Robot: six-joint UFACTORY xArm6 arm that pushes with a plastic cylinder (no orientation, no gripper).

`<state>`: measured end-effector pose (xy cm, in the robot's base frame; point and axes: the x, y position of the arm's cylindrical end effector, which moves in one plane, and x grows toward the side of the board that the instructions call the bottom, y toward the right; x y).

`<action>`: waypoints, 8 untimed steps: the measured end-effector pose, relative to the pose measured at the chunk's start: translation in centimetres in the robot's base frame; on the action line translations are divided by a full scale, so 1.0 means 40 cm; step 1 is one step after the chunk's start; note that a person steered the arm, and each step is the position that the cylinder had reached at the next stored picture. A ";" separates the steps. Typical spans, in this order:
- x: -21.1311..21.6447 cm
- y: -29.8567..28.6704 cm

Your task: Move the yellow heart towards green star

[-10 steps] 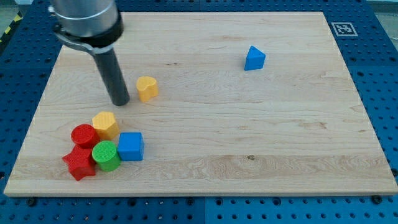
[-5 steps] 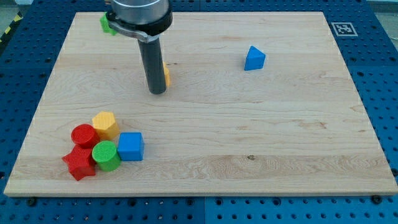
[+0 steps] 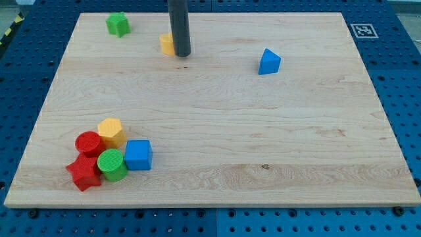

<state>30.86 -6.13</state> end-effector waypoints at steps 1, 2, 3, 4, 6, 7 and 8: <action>-0.067 -0.004; -0.104 -0.004; -0.080 -0.003; -0.033 -0.002; -0.041 -0.021; -0.043 -0.042; -0.047 -0.058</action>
